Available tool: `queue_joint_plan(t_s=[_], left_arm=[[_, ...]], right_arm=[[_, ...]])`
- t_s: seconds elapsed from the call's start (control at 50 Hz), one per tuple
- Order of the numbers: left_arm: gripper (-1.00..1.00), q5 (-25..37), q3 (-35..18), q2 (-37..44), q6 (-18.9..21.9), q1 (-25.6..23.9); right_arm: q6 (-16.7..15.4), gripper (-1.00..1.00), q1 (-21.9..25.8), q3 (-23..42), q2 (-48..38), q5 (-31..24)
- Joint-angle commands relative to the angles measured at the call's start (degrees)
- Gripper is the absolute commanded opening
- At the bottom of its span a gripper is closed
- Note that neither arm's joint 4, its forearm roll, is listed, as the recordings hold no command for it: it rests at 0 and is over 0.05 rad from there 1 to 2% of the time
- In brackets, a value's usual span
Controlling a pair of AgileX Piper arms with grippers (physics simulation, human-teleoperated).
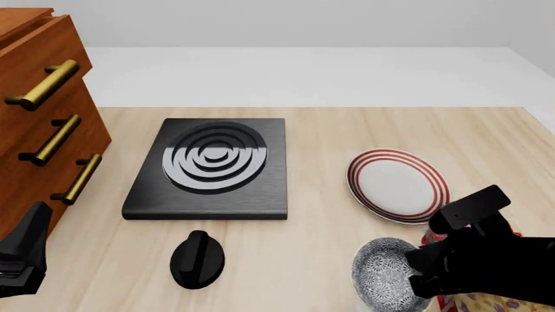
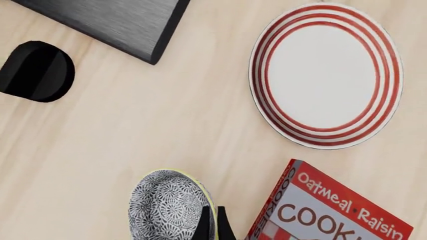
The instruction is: Pick the akita bowl on the ramekin and place it on the plate.
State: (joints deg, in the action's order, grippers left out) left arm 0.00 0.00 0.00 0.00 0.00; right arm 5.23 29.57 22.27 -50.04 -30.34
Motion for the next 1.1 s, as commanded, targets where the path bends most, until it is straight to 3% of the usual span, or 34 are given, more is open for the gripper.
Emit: queue_joint_plan(t_s=[0.02,0.22,0.32,0.42,0.54,0.84,1.1], left_arm=[[1.00,0.0,0.0,0.0,0.0,0.0],[1.00,0.0,0.0,0.0,0.0,0.0],[1.00,0.0,0.0,0.0,0.0,0.0],[1.00,0.0,0.0,0.0,0.0,0.0],[1.00,0.0,0.0,0.0,0.0,0.0],[1.00,0.0,0.0,0.0,0.0,0.0],[1.00,0.0,0.0,0.0,0.0,0.0]], right_arm=[[-2.3,-1.00,-1.7,6.6,5.8,-7.4],[-4.8,-1.00,-4.3,14.1,8.6,-11.5],[-4.9,-1.00,-8.2,17.2,7.6,-10.3],[-3.0,-1.00,-10.5,20.4,5.5,-7.3],[1.4,-1.00,-13.4,21.3,1.3,-1.0],[10.9,-1.00,-20.3,17.4,-11.2,14.9],[14.9,-1.00,-25.1,17.0,-19.3,22.1]])
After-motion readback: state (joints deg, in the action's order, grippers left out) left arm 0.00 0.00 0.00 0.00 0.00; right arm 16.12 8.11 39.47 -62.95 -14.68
